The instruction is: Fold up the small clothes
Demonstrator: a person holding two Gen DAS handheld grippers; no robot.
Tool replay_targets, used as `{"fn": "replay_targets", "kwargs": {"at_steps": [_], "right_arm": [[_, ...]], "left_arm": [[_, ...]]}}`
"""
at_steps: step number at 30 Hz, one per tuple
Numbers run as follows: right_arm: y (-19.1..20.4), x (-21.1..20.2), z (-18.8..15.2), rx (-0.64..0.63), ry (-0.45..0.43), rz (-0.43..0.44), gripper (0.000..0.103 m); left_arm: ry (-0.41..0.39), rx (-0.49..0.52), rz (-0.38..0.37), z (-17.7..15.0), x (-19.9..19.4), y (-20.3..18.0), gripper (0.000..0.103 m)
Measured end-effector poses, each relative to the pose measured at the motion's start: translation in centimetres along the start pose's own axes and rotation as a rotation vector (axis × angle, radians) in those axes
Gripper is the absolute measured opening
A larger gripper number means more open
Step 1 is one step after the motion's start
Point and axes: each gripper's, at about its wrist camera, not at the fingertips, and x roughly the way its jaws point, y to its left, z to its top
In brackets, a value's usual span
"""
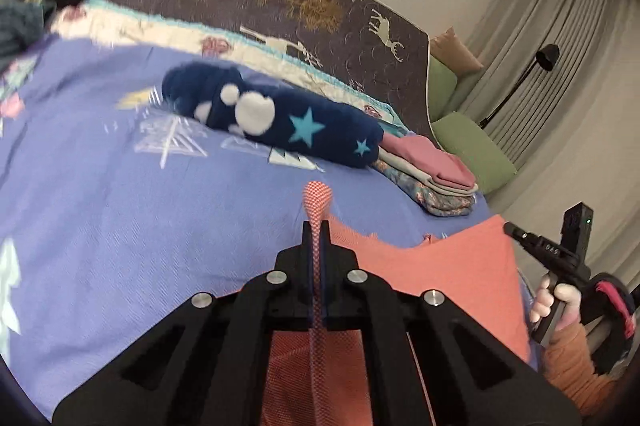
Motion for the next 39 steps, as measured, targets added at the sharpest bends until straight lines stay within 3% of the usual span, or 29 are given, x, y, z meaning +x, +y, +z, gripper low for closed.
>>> {"fn": "replay_targets", "kwargs": {"at_steps": [2,4,5,7,10,12,15,17,18,20,21,23,24,26,29,34,36,39], "right_arm": [[-0.5,0.9,0.2,0.002,0.01,-0.034,0.005],[-1.6,2.7,-0.3,0.028,0.071,-0.094,0.01],[-2.0,3.1,-0.8,0.043,0.102,-0.114,0.016],[-2.5,2.5,-1.9,0.066,0.126,-0.106,0.018],[-2.1,-0.2,-3.2,0.043,0.108,-0.091,0.024],[-1.9,-3.0,-4.4,0.049,0.098,-0.052,0.026],[-1.5,-6.9,-7.3,0.059,0.102,0.007,0.027],[-1.3,-9.0,-9.4,0.074,0.119,0.075,0.027],[-1.1,-9.6,-10.3,0.079,0.134,0.113,0.027],[-1.0,-10.3,-12.7,0.081,0.208,0.23,0.032],[-1.0,-10.4,-13.7,0.074,0.234,0.246,0.033],[-1.4,-10.4,-15.6,0.076,0.277,0.189,0.029],[-1.8,-10.5,-16.1,0.099,0.277,0.184,0.022],[-2.5,-11.2,-16.0,0.148,0.256,0.183,0.016],[-2.8,-11.8,-15.7,0.155,0.229,0.157,0.015],[-4.2,-12.5,-15.0,0.173,0.195,0.167,0.015],[-4.8,-12.8,-13.8,0.159,0.177,0.155,0.016],[-5.9,-12.3,-12.1,0.169,0.185,0.149,0.016]], "left_arm": [[0.01,0.041,0.06,0.1,0.9,0.1,0.003],[0.091,0.055,0.157,-0.8,3.1,1.0,0.012],[0.114,0.05,0.175,-1.1,3.5,1.3,0.014],[0.142,0.047,0.17,-2.2,3.3,1.4,0.019],[0.114,0.083,0.186,-3.3,0.6,0.2,0.036],[0.081,0.093,0.167,-4.3,-2.1,-1.1,0.038],[0.08,0.114,0.067,-6.6,-5.3,-4.0,0.038],[0.113,0.133,-0.024,-8.6,-6.5,-5.9,0.038],[0.154,0.116,-0.11,-10.0,-6.8,-6.7,0.038],[0.231,0.074,-0.199,-12.2,-6.3,-7.3,0.038],[0.284,0.073,-0.171,-13.7,-5.5,-7.3,0.038],[0.371,0.109,-0.028,-16.1,-4.0,-6.9,0.032],[0.33,0.14,-0.018,-16.6,-4.4,-6.9,0.031],[0.339,0.145,0.025,-16.5,-4.9,-7.5,0.031],[0.332,0.218,0.116,-16.0,-5.3,-10.1,0.031],[0.303,0.376,-0.011,-15.8,-4.6,-17.8,0.031],[0.329,0.447,-0.062,-16.6,-2.5,-21.5,0.032],[0.364,0.547,-0.082,-18.2,0.8,-26.1,0.032]]}}
